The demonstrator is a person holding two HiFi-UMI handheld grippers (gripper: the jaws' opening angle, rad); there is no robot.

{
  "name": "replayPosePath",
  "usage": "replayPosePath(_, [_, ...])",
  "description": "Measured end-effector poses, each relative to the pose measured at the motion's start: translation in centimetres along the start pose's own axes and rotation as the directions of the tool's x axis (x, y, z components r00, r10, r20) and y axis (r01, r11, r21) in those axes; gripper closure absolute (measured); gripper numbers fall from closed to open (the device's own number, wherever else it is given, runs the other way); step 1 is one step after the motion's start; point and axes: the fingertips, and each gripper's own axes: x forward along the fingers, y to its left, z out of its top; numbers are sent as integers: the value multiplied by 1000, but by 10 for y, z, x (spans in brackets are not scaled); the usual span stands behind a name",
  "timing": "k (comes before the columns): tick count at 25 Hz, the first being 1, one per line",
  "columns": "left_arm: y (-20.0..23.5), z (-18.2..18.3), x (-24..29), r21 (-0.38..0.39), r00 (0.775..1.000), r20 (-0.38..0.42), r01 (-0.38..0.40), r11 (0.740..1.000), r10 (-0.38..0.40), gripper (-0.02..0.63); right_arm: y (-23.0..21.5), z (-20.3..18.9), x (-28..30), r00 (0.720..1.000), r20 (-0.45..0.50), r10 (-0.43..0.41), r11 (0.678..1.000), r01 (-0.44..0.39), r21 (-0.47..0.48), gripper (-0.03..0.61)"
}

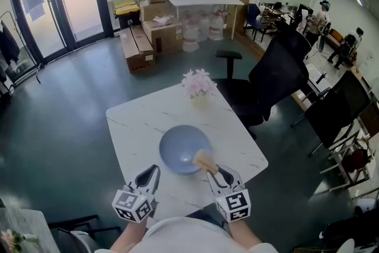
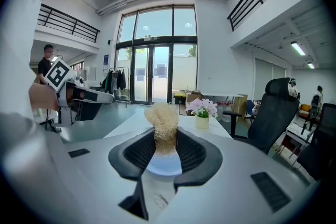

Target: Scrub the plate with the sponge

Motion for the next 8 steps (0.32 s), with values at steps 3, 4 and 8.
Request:
replayPosePath(3, [1, 0, 0, -7, 1000, 2, -2, 1000, 2, 571, 1, 1, 1, 1000, 1, -3, 1000, 3, 1, 445])
replayPosePath(4, [2, 0, 0, -12, 1000, 2, -3, 1000, 3, 571, 0, 1, 1, 1000, 2, -4, 1000, 4, 2, 445])
replayPosePath(8, [4, 0, 1, -18, 1000, 1, -6, 1000, 6, 571, -1, 2, 2, 1000, 7, -9, 1000, 9, 4, 445])
